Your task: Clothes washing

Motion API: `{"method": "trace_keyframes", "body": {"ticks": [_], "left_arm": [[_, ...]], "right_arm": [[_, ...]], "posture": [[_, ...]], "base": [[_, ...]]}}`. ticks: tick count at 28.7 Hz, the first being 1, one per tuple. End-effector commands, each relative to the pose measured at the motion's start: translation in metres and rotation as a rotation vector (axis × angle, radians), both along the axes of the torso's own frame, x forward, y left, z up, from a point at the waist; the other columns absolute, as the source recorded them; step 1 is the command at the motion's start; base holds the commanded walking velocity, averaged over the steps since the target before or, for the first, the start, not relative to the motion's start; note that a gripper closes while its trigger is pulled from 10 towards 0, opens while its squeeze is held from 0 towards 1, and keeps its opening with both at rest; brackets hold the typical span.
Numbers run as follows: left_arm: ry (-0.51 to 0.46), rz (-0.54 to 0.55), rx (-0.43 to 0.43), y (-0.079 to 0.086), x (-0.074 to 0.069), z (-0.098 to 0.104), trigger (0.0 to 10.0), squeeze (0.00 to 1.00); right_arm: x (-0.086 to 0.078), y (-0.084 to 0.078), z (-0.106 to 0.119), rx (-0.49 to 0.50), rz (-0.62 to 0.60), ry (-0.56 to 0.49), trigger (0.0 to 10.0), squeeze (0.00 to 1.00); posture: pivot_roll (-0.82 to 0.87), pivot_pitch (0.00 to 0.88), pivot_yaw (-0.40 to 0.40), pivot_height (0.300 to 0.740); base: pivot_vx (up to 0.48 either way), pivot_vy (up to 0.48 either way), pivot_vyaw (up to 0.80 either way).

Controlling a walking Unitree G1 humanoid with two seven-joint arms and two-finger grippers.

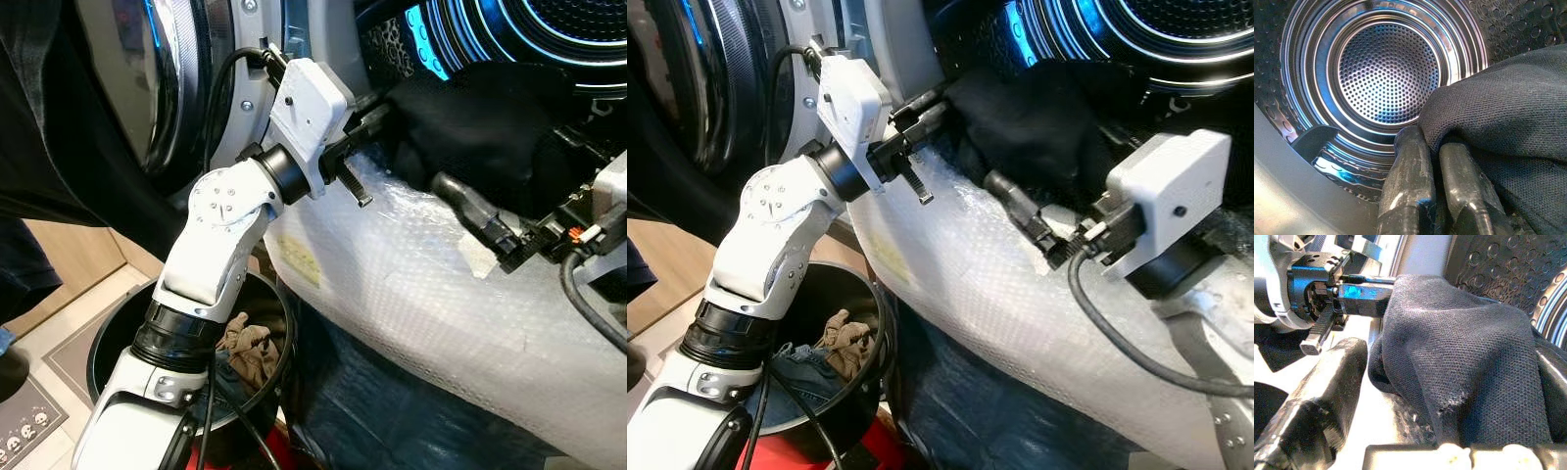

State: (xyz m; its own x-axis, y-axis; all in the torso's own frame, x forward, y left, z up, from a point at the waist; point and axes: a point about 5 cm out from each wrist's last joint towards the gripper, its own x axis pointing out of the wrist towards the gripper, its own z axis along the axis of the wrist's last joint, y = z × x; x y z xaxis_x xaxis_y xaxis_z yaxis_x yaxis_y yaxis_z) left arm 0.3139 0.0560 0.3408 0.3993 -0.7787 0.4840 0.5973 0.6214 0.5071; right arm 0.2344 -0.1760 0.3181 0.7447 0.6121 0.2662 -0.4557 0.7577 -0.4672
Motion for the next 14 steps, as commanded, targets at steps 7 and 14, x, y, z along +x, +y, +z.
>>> {"method": "trace_keyframes", "body": {"ticks": [7,14], "left_arm": [[-0.019,-0.025,0.007,-0.003,-0.007,0.003,8.7,0.00],[-0.016,-0.031,0.008,-0.004,-0.007,0.003,8.6,0.00]], "right_arm": [[0.010,0.001,0.004,0.005,-0.069,-0.026,6.2,0.00],[0.014,0.000,0.002,-0.010,-0.109,-0.032,0.0,0.00]], "posture": [[-0.07,0.097,-0.006,0.740],[-0.08,0.095,-0.006,0.740]], "base": [[0.000,0.000,0.00],[0.000,0.000,0.00]]}}
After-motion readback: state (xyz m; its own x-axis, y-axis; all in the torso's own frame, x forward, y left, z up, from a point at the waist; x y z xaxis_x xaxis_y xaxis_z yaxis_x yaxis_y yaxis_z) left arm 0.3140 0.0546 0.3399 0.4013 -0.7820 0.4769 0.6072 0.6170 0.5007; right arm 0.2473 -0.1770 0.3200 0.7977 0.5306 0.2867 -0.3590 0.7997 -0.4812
